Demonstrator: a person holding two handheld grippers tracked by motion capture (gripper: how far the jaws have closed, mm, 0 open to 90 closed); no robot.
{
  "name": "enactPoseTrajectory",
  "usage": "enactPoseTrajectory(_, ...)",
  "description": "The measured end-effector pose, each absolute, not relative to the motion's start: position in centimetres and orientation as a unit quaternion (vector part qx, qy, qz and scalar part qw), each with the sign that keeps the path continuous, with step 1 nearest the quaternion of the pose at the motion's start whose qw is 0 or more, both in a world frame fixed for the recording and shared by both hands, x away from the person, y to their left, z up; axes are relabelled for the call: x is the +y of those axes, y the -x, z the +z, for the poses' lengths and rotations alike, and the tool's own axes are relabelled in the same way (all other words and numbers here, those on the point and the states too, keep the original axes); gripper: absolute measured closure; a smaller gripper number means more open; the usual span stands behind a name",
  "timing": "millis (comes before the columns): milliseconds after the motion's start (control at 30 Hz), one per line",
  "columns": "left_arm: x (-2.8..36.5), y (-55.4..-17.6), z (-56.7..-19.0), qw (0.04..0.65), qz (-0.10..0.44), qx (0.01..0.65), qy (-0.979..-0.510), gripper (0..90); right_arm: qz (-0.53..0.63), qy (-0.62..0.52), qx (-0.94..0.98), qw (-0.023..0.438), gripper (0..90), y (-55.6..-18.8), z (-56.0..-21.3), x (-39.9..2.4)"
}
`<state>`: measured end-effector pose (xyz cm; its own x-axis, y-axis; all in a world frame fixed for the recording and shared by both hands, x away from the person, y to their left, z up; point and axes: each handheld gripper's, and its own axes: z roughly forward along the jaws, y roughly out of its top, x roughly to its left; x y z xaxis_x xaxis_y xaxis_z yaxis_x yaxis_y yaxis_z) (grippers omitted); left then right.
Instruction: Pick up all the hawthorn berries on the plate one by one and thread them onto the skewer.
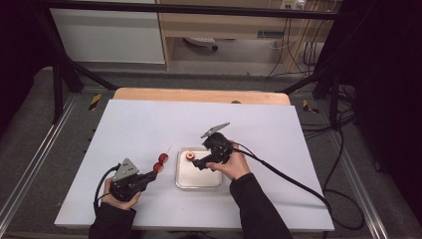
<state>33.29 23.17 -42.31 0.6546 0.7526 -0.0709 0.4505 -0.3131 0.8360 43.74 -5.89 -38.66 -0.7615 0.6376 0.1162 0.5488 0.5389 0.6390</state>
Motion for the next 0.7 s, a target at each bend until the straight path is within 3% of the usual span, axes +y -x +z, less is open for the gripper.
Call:
enactPoseTrajectory(300, 23.7, -33.5, -42.3, 0.449, 0.167, 0.389, -0.787, 88.0, 0.300, -0.347, 0.888, 0.044, 19.2, -46.0, -39.2, -3.2)
enactPoseTrajectory(700, 23.5, -33.5, -42.4, 0.446, 0.165, 0.385, -0.791, 88.0, 0.270, -0.339, 0.900, 0.039, 36.8, -48.1, -40.7, -0.8)
